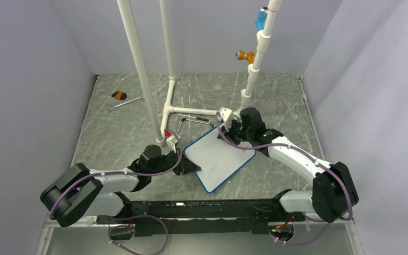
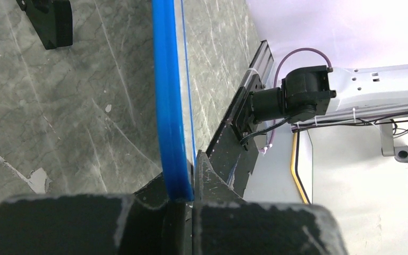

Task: Erase the whiteboard
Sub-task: Erase the whiteboard at the center of the board.

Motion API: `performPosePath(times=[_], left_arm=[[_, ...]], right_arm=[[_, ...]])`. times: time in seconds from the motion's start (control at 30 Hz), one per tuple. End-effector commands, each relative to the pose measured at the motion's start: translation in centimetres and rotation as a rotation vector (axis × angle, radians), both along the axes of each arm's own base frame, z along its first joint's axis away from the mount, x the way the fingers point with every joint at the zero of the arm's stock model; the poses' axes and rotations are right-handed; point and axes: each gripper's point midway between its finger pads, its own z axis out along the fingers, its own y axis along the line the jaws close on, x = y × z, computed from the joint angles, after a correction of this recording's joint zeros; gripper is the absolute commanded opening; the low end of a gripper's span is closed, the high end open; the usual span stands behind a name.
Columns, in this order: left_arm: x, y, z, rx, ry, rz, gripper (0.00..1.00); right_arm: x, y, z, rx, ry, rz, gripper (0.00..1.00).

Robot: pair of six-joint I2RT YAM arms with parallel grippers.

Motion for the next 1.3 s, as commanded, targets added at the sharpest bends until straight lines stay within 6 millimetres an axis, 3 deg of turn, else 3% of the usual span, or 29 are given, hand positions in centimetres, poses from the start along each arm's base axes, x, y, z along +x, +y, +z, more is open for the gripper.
performPosePath(times=[0.0, 0.07, 0.2, 0.43, 0.53, 0.63, 0.83, 0.9, 0.97, 1.07, 1.17, 1.27], left_arm=[[-0.9, -1.3, 4.2, -0.104, -0.210, -0.122, 0.00], [-0.9, -1.3, 4.2, -0.106, -0.208, -0.120, 0.00], [-0.9, -1.3, 4.1, -0.104, -0.207, -0.117, 0.00], [-1.3, -1.0, 4.1, -0.097, -0.213, -0.127, 0.00], [-1.3, -0.8, 4.0, -0.083, -0.219, -0.127, 0.00], [-1.3, -0.7, 3.9, -0.072, -0.223, -0.124, 0.00], [-1.2, -0.8, 4.0, -0.063, -0.216, -0.126, 0.00], [-1.2, -0.8, 4.1, -0.063, -0.219, -0.125, 0.00], [-1.1, -0.7, 4.1, -0.062, -0.219, -0.115, 0.00], [-1.2, -0.4, 4.0, -0.069, -0.220, -0.101, 0.00], [-1.3, -0.4, 4.1, -0.065, -0.218, -0.107, 0.00], [-1.4, -0.3, 4.0, -0.059, -0.220, -0.108, 0.00]], right_arm=[[-10.3, 5.7, -0.1, 0.063, 0.101, 0.518, 0.00], [-11.6, 6.3, -0.4, 0.047, 0.121, 0.588, 0.00], [-9.2, 5.5, -1.4, -0.054, 0.091, 0.505, 0.00], [-2.7, -0.2, -1.9, -0.147, 0.042, 0.200, 0.00], [-1.7, -2.3, -2.6, -0.185, 0.042, 0.137, 0.00], [-3.7, -1.7, -3.1, -0.167, 0.088, 0.254, 0.00], [-13.6, 4.0, -3.9, -0.163, 0.120, 0.729, 0.00], [-14.9, 5.3, -3.9, -0.183, 0.113, 0.788, 0.00], [-14.0, 5.5, -4.1, -0.208, 0.114, 0.740, 0.00], [-9.8, 4.5, -3.3, -0.242, 0.046, 0.548, 0.00], [-4.5, 1.4, -1.0, -0.196, -0.035, 0.275, 0.00], [-1.9, -1.7, -0.7, -0.203, -0.087, 0.131, 0.00]])
